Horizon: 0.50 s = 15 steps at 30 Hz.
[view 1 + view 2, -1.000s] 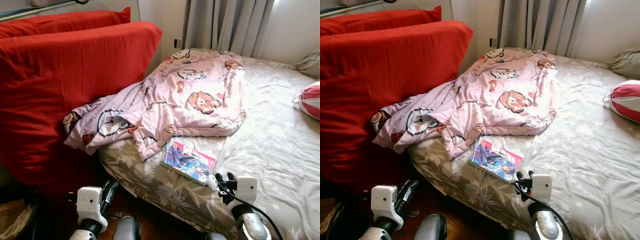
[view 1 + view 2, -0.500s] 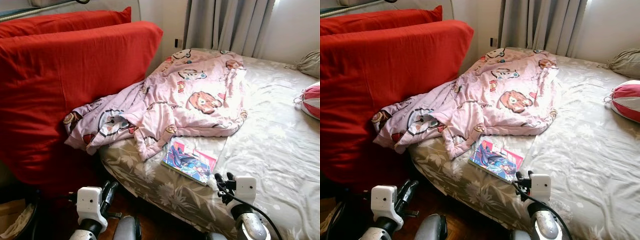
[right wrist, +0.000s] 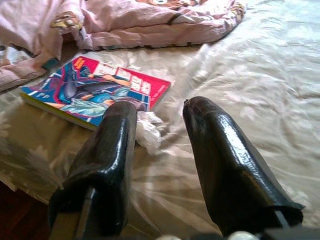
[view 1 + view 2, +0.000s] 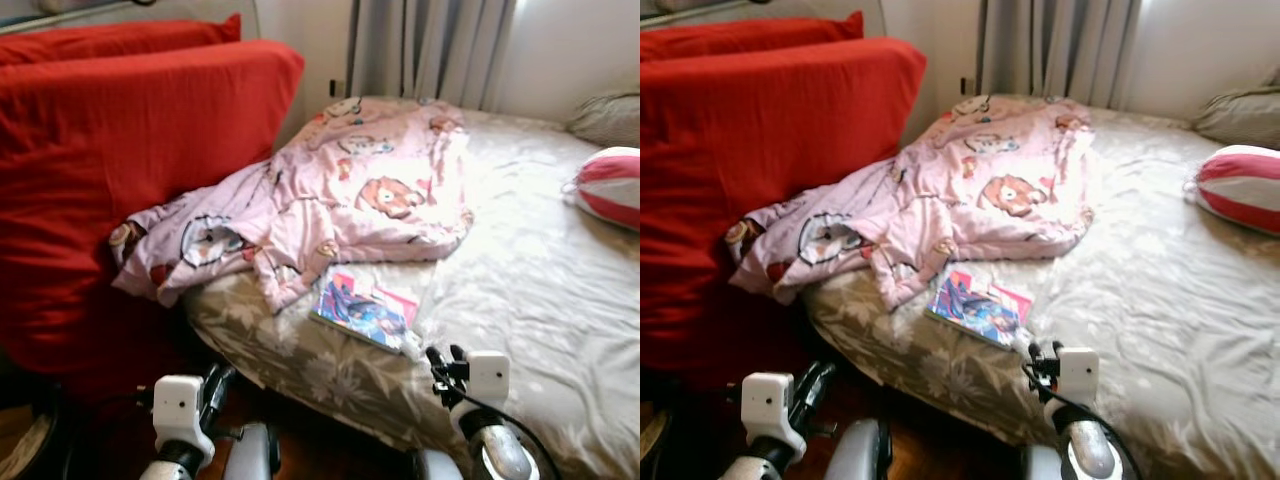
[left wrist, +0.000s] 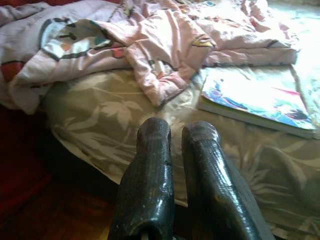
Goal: Clean up the room
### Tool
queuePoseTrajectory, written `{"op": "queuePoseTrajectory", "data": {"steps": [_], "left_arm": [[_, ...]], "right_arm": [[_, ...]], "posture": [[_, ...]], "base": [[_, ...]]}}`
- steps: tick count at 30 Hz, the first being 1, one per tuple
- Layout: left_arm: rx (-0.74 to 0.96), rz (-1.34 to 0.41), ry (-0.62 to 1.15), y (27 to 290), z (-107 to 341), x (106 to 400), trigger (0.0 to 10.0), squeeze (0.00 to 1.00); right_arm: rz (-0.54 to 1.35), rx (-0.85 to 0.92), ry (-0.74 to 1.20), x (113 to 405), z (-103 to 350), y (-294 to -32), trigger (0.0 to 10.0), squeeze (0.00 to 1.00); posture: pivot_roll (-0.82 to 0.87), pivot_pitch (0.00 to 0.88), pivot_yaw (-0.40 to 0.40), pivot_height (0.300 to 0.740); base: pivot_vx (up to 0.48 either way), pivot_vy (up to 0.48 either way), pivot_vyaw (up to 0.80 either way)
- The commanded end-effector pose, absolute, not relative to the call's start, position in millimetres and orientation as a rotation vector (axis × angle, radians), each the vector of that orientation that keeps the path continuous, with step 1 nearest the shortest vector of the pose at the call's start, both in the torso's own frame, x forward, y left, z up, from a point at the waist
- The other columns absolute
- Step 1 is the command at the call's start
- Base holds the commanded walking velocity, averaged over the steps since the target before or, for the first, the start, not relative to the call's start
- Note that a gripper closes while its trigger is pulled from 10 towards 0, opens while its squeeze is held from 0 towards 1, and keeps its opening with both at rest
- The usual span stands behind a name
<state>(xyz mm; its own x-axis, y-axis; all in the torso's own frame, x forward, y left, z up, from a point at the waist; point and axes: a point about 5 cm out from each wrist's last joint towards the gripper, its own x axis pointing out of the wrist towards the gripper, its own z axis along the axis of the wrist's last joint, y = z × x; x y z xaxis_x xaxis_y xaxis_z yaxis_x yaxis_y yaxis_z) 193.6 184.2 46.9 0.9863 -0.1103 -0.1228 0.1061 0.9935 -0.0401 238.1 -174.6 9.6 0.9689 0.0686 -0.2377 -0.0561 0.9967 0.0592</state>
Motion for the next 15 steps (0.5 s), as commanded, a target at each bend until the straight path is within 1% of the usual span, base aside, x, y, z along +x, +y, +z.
{"op": "queuePoseTrajectory", "data": {"steps": [1,3,8,15], "left_arm": [[-0.042,-0.115,0.126,183.9,48.7,195.1,10.0,0.00],[-0.042,-0.115,0.126,184.0,48.8,195.4,10.0,0.00],[-0.042,-0.116,0.126,183.8,48.9,195.5,10.0,0.00],[-0.042,-0.118,0.126,183.7,49.0,195.7,10.0,0.00]], "right_arm": [[0.079,0.047,0.241,238.6,9.7,-172.8,10.0,0.00],[0.103,0.029,0.230,238.9,11.3,-170.5,10.0,0.00],[0.121,0.043,0.226,238.5,11.9,-167.2,10.0,0.00],[0.127,0.069,0.238,237.5,9.8,-166.1,10.0,0.00]], "posture": [[0.10,0.000,0.016,0.578],[0.10,0.000,0.016,0.578],[0.10,0.000,0.016,0.578],[0.10,0.000,0.017,0.578]], "base": [[0.000,0.000,0.00],[0.000,0.000,0.00],[0.000,0.000,0.75],[0.000,0.000,0.00]]}}
